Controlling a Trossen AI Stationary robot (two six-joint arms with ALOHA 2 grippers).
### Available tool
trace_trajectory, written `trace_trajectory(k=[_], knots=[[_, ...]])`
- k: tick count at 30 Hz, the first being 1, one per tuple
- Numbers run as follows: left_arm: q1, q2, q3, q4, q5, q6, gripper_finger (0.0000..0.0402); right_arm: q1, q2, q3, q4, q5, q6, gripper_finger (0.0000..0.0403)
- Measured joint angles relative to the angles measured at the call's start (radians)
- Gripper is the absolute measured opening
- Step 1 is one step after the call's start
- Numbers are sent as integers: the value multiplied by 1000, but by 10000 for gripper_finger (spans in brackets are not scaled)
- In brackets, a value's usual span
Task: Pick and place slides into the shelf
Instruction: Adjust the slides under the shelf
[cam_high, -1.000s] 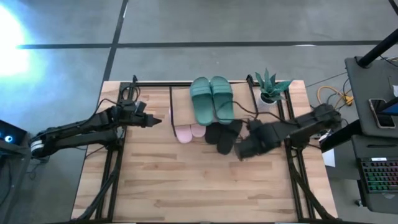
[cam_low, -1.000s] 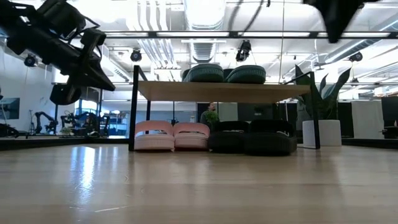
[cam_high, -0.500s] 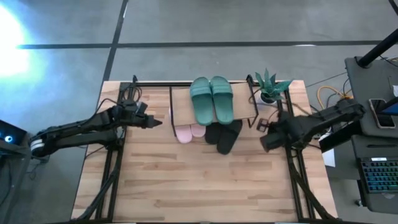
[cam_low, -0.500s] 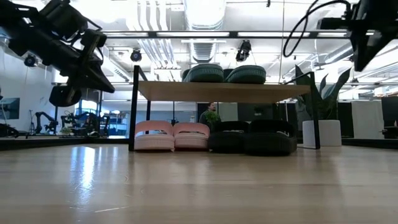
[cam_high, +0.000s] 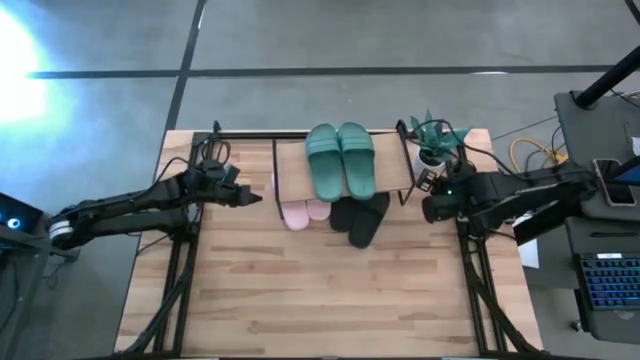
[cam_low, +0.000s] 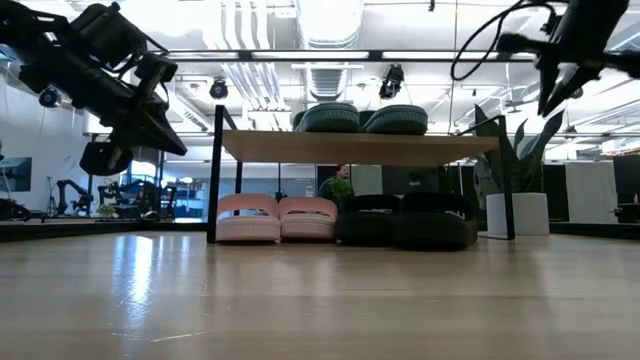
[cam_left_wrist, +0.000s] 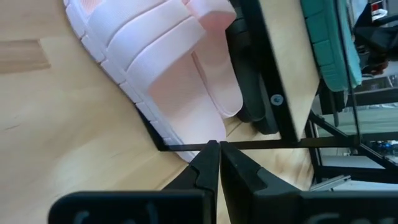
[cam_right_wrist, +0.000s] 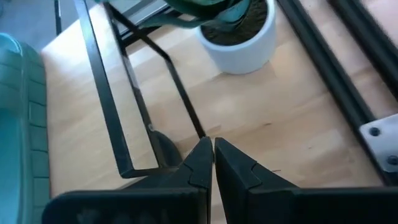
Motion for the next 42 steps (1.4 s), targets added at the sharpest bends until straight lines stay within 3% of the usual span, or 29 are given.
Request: trace_trajectory(k=[15,24,42], knots=[[0,4,0,16,-1,-1,0,-197,29,-16,216,-1,-280,12],[0,4,0,15,-4,0,0,-280,29,-20,323,-73,-443,12],[0,3,0,16,-3,0,0,-278,30,-90,464,-253,-535,12]])
